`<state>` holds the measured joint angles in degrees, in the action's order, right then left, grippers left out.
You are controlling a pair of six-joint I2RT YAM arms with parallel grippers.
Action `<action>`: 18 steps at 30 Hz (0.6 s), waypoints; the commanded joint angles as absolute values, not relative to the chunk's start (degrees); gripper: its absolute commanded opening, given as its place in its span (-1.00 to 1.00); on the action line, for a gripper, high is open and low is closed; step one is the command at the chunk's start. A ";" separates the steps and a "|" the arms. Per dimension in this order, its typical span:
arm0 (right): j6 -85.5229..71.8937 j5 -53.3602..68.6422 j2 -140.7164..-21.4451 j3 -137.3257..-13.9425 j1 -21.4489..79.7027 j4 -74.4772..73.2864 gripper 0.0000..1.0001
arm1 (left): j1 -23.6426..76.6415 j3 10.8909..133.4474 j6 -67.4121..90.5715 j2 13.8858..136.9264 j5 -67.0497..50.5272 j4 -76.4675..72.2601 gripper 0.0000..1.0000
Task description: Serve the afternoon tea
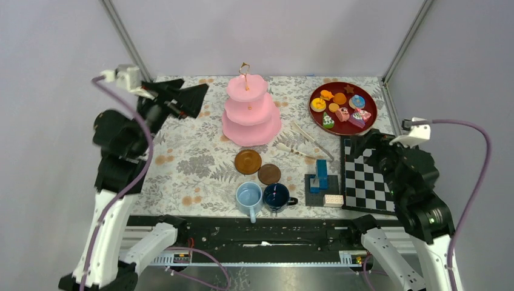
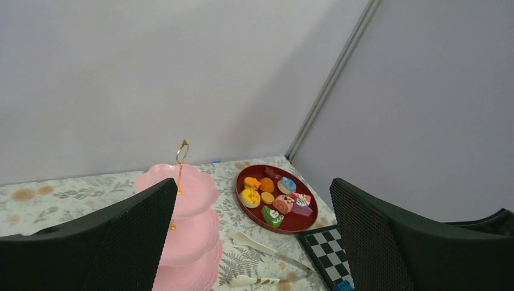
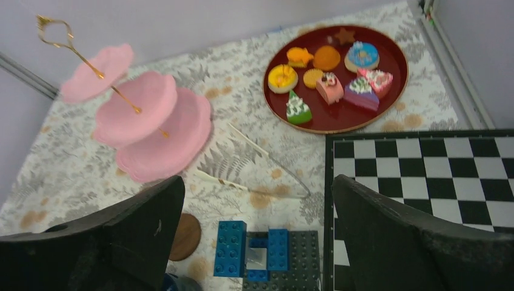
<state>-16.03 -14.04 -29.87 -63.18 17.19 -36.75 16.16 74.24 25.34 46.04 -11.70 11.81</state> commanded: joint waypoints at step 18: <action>-22.49 27.88 -63.45 -43.59 -3.89 -8.55 0.97 | 16.34 68.43 20.06 56.16 -15.08 -6.35 0.98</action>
<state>-20.16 9.58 -58.08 -44.14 0.75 -17.10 16.19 72.97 23.92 57.98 -17.23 -1.48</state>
